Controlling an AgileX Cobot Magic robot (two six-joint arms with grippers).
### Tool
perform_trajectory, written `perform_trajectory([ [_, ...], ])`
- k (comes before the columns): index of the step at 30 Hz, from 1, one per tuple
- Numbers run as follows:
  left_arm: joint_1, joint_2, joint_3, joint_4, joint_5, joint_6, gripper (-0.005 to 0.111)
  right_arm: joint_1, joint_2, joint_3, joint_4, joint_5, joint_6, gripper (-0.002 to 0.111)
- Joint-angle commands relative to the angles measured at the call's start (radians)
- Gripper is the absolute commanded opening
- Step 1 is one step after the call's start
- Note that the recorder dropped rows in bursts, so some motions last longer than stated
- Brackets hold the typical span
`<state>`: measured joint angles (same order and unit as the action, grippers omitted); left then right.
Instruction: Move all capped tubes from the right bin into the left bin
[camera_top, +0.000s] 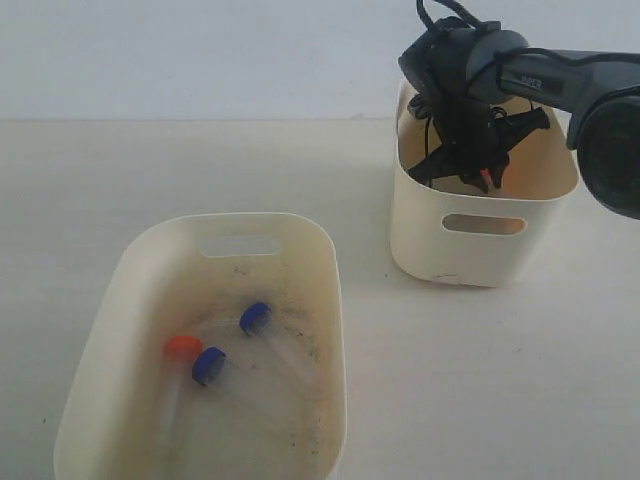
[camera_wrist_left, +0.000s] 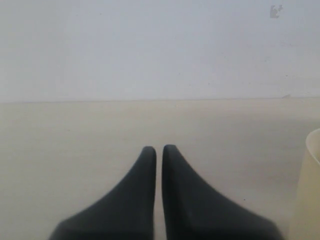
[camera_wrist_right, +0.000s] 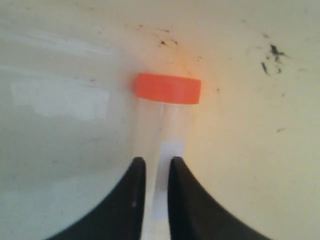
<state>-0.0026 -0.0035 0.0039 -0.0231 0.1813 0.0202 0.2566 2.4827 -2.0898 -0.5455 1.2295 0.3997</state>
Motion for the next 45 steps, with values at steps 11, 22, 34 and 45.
perform_trajectory([
  [11,-0.007,0.004,-0.004,-0.003,-0.009,-0.004,0.004,0.006,-0.057,0.003,0.041,-0.008,0.047,0.037],
  [22,-0.007,0.004,-0.004,-0.003,-0.009,-0.004,0.004,0.003,-0.048,0.003,0.037,-0.008,0.107,0.043],
  [34,-0.007,0.004,-0.004,-0.003,-0.009,-0.004,0.004,0.003,-0.090,0.003,0.043,-0.008,0.131,0.066],
  [45,-0.007,0.004,-0.004,-0.003,-0.009,-0.004,0.004,-0.007,-0.098,0.019,0.086,-0.008,0.176,0.066],
])
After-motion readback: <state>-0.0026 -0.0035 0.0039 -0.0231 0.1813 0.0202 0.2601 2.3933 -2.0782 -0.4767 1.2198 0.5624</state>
